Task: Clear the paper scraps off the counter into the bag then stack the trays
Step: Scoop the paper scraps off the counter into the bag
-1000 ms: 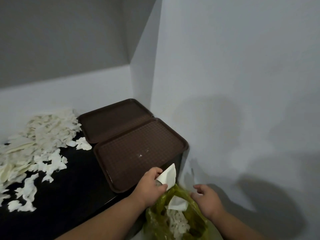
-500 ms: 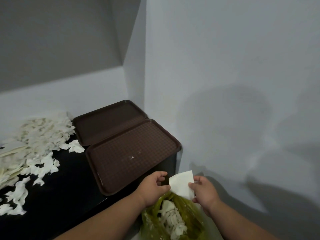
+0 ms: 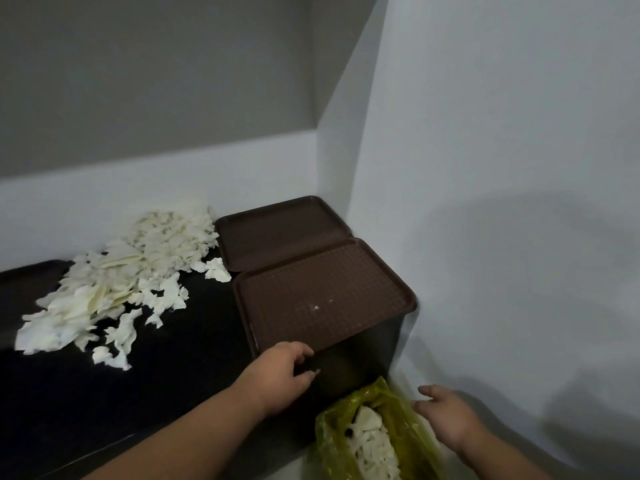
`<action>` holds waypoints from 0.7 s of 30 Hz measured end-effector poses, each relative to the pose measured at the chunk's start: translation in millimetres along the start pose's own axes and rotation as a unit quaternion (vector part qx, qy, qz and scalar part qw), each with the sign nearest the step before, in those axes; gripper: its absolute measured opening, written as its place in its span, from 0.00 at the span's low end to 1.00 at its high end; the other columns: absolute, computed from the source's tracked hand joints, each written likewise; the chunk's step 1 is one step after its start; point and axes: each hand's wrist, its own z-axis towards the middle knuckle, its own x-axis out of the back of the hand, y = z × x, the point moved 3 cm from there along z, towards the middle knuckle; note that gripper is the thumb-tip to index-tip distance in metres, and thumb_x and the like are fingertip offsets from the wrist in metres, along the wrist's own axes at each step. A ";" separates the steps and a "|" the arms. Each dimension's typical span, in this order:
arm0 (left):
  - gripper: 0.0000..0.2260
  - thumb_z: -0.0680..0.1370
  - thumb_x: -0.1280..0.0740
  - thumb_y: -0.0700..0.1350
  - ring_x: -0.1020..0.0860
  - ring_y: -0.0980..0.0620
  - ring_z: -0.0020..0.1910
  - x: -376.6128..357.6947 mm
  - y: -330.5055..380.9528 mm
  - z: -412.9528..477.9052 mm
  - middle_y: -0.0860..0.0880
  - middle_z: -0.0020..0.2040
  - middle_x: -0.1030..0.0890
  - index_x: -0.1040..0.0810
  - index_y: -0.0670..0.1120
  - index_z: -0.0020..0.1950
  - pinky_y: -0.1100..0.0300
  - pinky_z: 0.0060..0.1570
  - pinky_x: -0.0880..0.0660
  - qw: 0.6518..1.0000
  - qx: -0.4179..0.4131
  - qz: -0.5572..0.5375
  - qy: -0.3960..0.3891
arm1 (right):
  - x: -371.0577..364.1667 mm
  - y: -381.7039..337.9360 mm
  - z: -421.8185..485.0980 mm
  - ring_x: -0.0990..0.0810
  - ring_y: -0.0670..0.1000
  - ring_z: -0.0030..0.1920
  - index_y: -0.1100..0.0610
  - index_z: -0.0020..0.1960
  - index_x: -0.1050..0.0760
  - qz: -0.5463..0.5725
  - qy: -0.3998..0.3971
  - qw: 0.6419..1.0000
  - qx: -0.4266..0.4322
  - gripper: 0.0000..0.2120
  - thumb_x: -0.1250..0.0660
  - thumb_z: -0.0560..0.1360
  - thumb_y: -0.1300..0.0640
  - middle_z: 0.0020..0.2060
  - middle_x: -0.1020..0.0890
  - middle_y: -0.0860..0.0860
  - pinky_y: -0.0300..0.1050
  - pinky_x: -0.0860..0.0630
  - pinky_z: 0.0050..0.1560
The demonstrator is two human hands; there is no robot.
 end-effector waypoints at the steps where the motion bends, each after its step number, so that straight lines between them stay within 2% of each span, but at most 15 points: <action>1: 0.19 0.76 0.31 0.58 0.24 0.63 0.56 8.0 -8.2 -7.0 0.62 0.60 0.25 0.27 0.64 0.66 0.60 0.60 0.23 1.000 0.002 0.004 0.009 | -0.4 -11.0 -6.4 0.19 0.51 0.52 0.52 0.65 0.24 -0.001 -0.003 1.000 0.010 0.21 0.28 0.73 0.52 0.55 0.19 0.52 0.45 0.22 0.55; 2: 0.19 0.76 0.31 0.58 0.24 0.64 0.56 15.9 -17.4 -14.1 0.62 0.61 0.25 0.27 0.63 0.66 0.61 0.61 0.24 1.000 0.005 0.010 0.018 | -0.4 -21.5 -13.6 0.19 0.50 0.50 0.52 0.62 0.22 0.002 -0.008 1.000 0.020 0.18 0.27 0.73 0.53 0.52 0.18 0.51 0.45 0.21 0.54; 4: 0.18 0.76 0.32 0.57 0.25 0.64 0.56 32.0 -35.9 -30.9 0.62 0.60 0.26 0.26 0.62 0.66 0.63 0.61 0.26 0.999 0.014 0.022 0.034 | -3.2 -36.5 -18.4 0.19 0.45 0.43 0.51 0.52 0.21 0.009 -0.017 0.999 0.034 0.08 0.26 0.73 0.57 0.44 0.17 0.48 0.37 0.23 0.43; 7: 0.17 0.76 0.32 0.58 0.24 0.63 0.55 54.1 -69.6 -59.3 0.62 0.58 0.26 0.26 0.64 0.65 0.63 0.59 0.26 0.997 0.055 0.024 0.051 | -7.2 -55.6 -18.2 0.20 0.41 0.36 0.54 0.46 0.22 0.011 -0.038 0.997 0.063 0.07 0.26 0.73 0.64 0.36 0.19 0.46 0.26 0.31 0.31; 9: 0.18 0.76 0.32 0.59 0.24 0.62 0.55 65.1 -94.9 -80.6 0.62 0.58 0.26 0.27 0.64 0.66 0.64 0.59 0.25 0.993 0.088 0.026 0.069 | -12.6 -67.9 -14.2 0.19 0.43 0.31 0.59 0.45 0.25 -0.016 -0.080 0.995 0.058 0.08 0.32 0.75 0.71 0.34 0.20 0.50 0.25 0.29 0.30; 10: 0.19 0.75 0.32 0.60 0.24 0.63 0.54 69.7 -106.7 -91.4 0.63 0.58 0.27 0.27 0.64 0.66 0.65 0.58 0.25 0.991 0.103 0.024 0.080 | -16.4 -69.8 -9.8 0.18 0.47 0.33 0.63 0.47 0.24 -0.033 -0.107 0.991 0.068 0.06 0.33 0.76 0.72 0.34 0.20 0.54 0.26 0.28 0.31; 11: 0.19 0.76 0.32 0.60 0.24 0.63 0.54 73.4 -118.1 -101.4 0.63 0.57 0.27 0.27 0.63 0.66 0.65 0.57 0.26 0.989 0.115 0.021 0.090 | -26.7 -66.0 6.9 0.19 0.52 0.37 0.68 0.50 0.24 -0.017 -0.139 0.988 0.060 0.07 0.28 0.74 0.70 0.36 0.20 0.57 0.28 0.25 0.35; 12: 0.19 0.76 0.32 0.60 0.24 0.63 0.54 76.3 -128.8 -110.8 0.63 0.57 0.27 0.27 0.63 0.66 0.66 0.57 0.26 0.987 0.125 0.018 0.099 | -27.0 -50.7 36.9 0.20 0.55 0.41 0.73 0.55 0.24 -0.052 -0.138 0.986 0.079 0.25 0.19 0.66 0.60 0.39 0.19 0.60 0.32 0.22 0.43; 13: 0.19 0.76 0.32 0.59 0.24 0.63 0.54 79.3 -138.0 -118.9 0.63 0.57 0.27 0.27 0.63 0.66 0.66 0.57 0.26 0.985 0.134 0.014 0.106 | -30.8 -36.0 70.0 0.19 0.55 0.45 0.73 0.59 0.24 -0.087 -0.124 0.980 0.127 0.45 0.13 0.52 0.47 0.43 0.18 0.62 0.39 0.21 0.54; 14: 0.19 0.76 0.32 0.59 0.24 0.63 0.54 81.9 -146.9 -125.7 0.63 0.57 0.27 0.27 0.63 0.66 0.65 0.58 0.26 0.983 0.143 0.009 0.114 | -40.9 -26.6 86.9 0.17 0.53 0.47 0.70 0.61 0.23 -0.068 -0.127 0.977 0.156 0.54 0.14 0.45 0.39 0.46 0.17 0.60 0.43 0.22 0.59; 15: 0.19 0.75 0.32 0.60 0.24 0.63 0.54 84.9 -155.4 -131.5 0.62 0.57 0.27 0.27 0.63 0.66 0.65 0.58 0.25 0.981 0.151 0.004 0.123 | -48.5 -38.0 79.6 0.17 0.50 0.47 0.66 0.62 0.22 -0.066 -0.152 0.976 0.138 0.48 0.14 0.50 0.42 0.47 0.16 0.58 0.38 0.22 0.57; 16: 0.19 0.75 0.32 0.60 0.24 0.62 0.54 88.2 -163.2 -136.1 0.62 0.57 0.27 0.27 0.63 0.66 0.64 0.59 0.25 0.979 0.157 0.000 0.130 | -59.8 -66.4 52.6 0.17 0.46 0.47 0.61 0.62 0.22 -0.077 -0.177 0.975 0.112 0.34 0.16 0.61 0.50 0.48 0.16 0.56 0.30 0.24 0.50; 17: 0.19 0.75 0.32 0.60 0.24 0.62 0.54 91.3 -170.3 -139.7 0.62 0.57 0.27 0.27 0.63 0.66 0.63 0.59 0.25 0.978 0.161 -0.004 0.134 | -65.6 -105.6 12.1 0.19 0.42 0.48 0.54 0.59 0.23 -0.091 -0.161 0.975 0.125 0.20 0.22 0.70 0.55 0.49 0.17 0.52 0.27 0.27 0.45; 18: 0.19 0.75 0.32 0.59 0.24 0.62 0.54 95.4 -176.1 -142.6 0.63 0.57 0.28 0.27 0.63 0.66 0.63 0.59 0.25 0.977 0.162 -0.007 0.139 | -74.8 -137.0 -14.4 0.21 0.39 0.49 0.48 0.56 0.25 -0.105 -0.163 0.971 0.143 0.13 0.26 0.74 0.55 0.50 0.19 0.48 0.27 0.29 0.45; 21: 0.20 0.76 0.32 0.59 0.24 0.62 0.55 113.3 -192.4 -147.6 0.62 0.58 0.28 0.27 0.62 0.67 0.62 0.58 0.24 0.976 0.156 -0.003 0.153 | -103.2 -190.3 -35.6 0.23 0.39 0.51 0.44 0.52 0.26 -0.150 -0.167 0.961 0.163 0.11 0.27 0.75 0.54 0.51 0.20 0.44 0.37 0.31 0.57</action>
